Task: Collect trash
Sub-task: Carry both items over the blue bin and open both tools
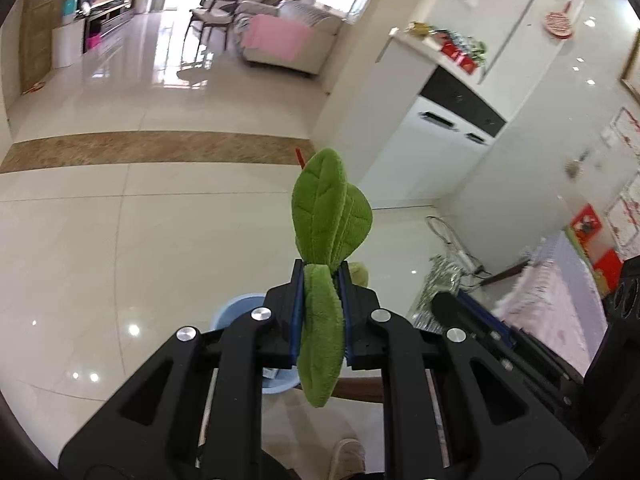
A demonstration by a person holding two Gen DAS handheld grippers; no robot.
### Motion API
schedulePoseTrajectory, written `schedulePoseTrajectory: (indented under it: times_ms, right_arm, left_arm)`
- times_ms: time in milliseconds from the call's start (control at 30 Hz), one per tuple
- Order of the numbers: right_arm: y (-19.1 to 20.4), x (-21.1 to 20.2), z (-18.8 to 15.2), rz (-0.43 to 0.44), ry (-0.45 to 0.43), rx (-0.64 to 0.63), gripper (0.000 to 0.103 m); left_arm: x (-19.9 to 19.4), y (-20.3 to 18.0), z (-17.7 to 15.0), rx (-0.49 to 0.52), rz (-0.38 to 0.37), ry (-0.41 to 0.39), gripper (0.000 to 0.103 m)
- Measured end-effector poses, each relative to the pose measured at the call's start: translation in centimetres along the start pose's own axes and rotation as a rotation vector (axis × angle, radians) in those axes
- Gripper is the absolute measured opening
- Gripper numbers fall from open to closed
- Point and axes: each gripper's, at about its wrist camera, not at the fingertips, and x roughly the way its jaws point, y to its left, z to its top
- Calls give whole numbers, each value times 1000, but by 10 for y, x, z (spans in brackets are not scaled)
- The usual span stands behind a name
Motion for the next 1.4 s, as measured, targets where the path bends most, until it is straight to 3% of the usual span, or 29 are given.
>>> schedulePoseTrajectory:
  times_ms: [167,333,600,833,900,933,1000,1033,1400]
  right_arm:
    - [-9,33,-1,-9,23,9,27]
    - [-14,43,-2,-26,36,19,32]
    - [-19,24,-2,-86,-16,9,45]
    - [-30,8,3,-100,-78,28,48]
    - [-33,0,4,-106,-108,34,53]
    - [-34,-5,4,-112,-122,37,54]
    - [-38,-14,8,-118,-152,47,55]
    - [-38,-19,9,-124,-165,49,55]
    - [-50,-55,18,-137,-203,79,57]
  left_arm:
    - [24,11,-1,2,49,33,16]
    - [38,11,-6,15,72,55,16]
    - [41,2,-12,39,74,73,16]
    - [43,-6,-9,46,66,73,16]
    - [43,-9,-5,51,59,64,17]
    - [43,-10,-3,55,56,58,19]
    - [43,-14,1,59,70,61,41]
    - [41,-16,2,57,70,55,63]
    - [6,-37,0,86,63,7,65]
